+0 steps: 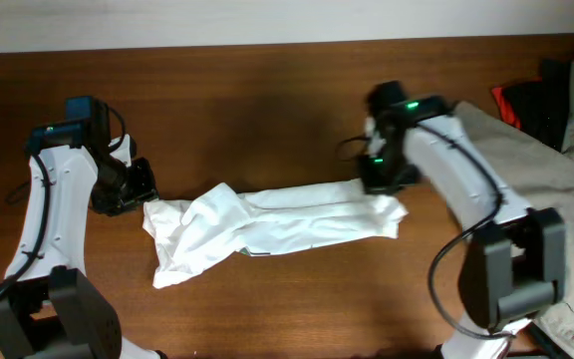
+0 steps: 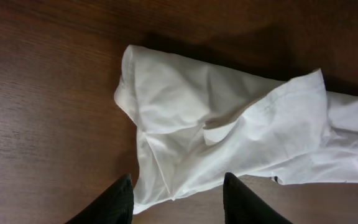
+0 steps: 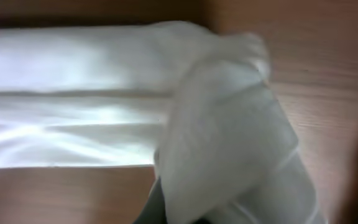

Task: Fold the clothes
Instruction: 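Fold the right end of the strip leftward over the middle with the right gripper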

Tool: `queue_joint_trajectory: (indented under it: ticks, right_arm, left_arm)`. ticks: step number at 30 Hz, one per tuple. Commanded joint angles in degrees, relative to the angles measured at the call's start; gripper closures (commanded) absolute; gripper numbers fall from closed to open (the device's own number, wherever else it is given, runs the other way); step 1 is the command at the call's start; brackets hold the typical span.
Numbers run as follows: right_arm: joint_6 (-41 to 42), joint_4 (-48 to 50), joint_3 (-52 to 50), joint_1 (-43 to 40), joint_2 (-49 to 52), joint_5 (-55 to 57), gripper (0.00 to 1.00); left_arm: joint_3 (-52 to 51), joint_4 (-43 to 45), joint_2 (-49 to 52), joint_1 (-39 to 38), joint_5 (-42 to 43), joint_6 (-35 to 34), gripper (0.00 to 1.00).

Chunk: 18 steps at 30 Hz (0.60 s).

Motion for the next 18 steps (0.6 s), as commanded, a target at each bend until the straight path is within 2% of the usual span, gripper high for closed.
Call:
queue_joint_trajectory:
  ticks: [1, 4, 5, 7, 8, 9, 10, 13, 14, 16, 18]
  right_arm:
    - [5.8, 3.7, 0.4, 7.0, 1.6, -0.8, 0.96]
    - [5.9, 9.8, 0.4, 13.3, 4.3, -0.9, 0.94]
    - [5.9, 11.5, 0.4, 14.6, 4.7, -1.0, 0.85]
    - [5.8, 13.9, 0.4, 16.4, 4.9, -1.1, 0.78]
    - [5.8, 14.4, 0.4, 17.2, 4.9, -1.1, 0.72]
    - [5.8, 14.2, 0.4, 17.9, 4.9, -1.1, 0.6]
    - [5.8, 13.7, 0.4, 18.2, 4.9, -1.1, 0.56]
    - [2.6, 12.5, 0.5, 18.4, 4.8, 0.8, 0.56]
    - [3.3, 11.6, 0.5, 17.8, 4.6, 4.1, 0.59]
    - [4.8, 10.4, 0.5, 16.2, 4.3, 6.4, 0.59]
    - [4.5, 10.4, 0.5, 15.5, 4.3, 4.5, 0.54]
  left_arm:
    - [0.6, -0.3, -0.9, -0.1, -0.2, 0.8, 0.54]
    - [0.6, -0.3, -0.9, -0.1, -0.2, 0.8, 0.54]
    - [0.6, -0.3, -0.9, -0.1, -0.2, 0.8, 0.54]
    - [0.6, -0.3, -0.9, -0.1, -0.2, 0.8, 0.54]
    - [0.6, -0.3, -0.9, -0.1, -0.2, 0.8, 0.54]
    - [0.6, -0.3, -0.9, -0.1, -0.2, 0.8, 0.54]
    - [0.6, -0.3, -0.9, -0.1, -0.2, 0.8, 0.54]
    - [0.6, -0.3, -0.9, -0.1, -0.2, 0.8, 0.54]
    - [0.6, -0.3, -0.9, -0.1, -0.2, 0.8, 0.54]
    - [0.6, -0.5, -0.9, -0.1, -0.2, 0.8, 0.53]
    - [0.6, -0.5, -0.9, -0.1, -0.2, 0.7, 0.46]
